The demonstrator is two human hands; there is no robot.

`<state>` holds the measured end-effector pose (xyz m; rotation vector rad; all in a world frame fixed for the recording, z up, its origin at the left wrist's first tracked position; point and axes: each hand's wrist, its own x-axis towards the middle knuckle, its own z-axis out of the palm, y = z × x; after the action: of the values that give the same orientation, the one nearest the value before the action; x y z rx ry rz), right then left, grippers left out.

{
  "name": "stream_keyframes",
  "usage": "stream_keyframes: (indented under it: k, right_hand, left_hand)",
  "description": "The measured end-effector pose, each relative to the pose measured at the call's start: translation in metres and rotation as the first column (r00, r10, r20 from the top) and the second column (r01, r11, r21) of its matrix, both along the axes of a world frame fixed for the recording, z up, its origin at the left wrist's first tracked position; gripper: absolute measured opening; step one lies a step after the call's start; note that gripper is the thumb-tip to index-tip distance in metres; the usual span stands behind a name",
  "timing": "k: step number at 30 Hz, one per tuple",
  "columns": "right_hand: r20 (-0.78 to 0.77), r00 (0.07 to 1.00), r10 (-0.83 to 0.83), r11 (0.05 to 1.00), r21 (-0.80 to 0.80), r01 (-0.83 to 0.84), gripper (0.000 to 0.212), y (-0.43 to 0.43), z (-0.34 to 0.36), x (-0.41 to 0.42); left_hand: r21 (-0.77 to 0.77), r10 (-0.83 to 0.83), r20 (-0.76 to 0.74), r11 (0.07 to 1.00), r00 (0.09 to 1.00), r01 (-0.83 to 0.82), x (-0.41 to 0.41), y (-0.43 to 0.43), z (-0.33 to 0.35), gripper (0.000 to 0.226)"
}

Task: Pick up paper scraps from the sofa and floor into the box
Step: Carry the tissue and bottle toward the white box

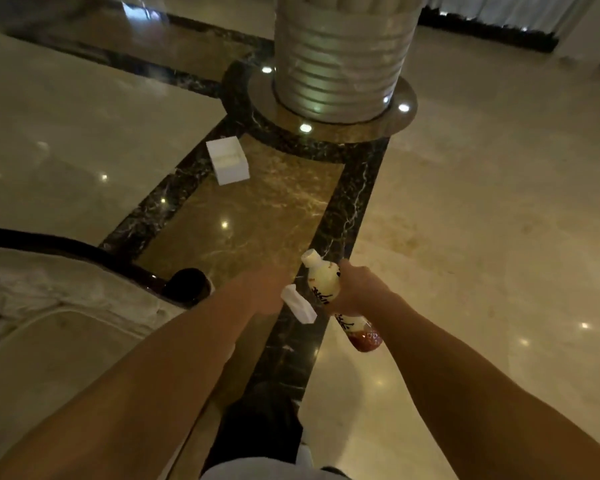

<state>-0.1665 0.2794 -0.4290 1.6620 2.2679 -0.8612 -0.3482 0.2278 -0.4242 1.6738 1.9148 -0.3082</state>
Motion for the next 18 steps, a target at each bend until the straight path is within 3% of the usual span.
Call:
stream_keyframes:
  k: [3, 7, 12, 18]
  right_hand:
    - [0.017, 0.998, 0.066, 0.998, 0.019, -0.066, 0.085, 0.094, -0.008, -0.038]
    - [-0.063, 0.998, 0.01, 0.999, -0.04, -0.013, 0.08, 0.226, -0.022, -0.098]
    - [-0.093, 0.995, -0.046, 0.994, -0.105, 0.036, 0.092, 0.379, -0.019, -0.172]
    - [-0.074, 0.997, -0.001, 0.995, -0.1, -0.006, 0.091, 0.554, -0.007, -0.235]
  left_hand:
    - [-0.01, 0.045, 0.051, 0.999, 0.998, -0.045, -0.049, 0.077, -0.022, 0.042]
    - [-0.016, 0.094, 0.049, 0.995, 0.994, -0.094, -0.109, 0.202, -0.039, 0.045]
    - [-0.117, 0.108, -0.024, 0.987, 0.994, -0.11, -0.185, 0.362, -0.026, 0.041]
    - [-0.066, 0.057, 0.0, 0.996, 0.998, -0.057, -0.243, 0.541, -0.01, 0.045]
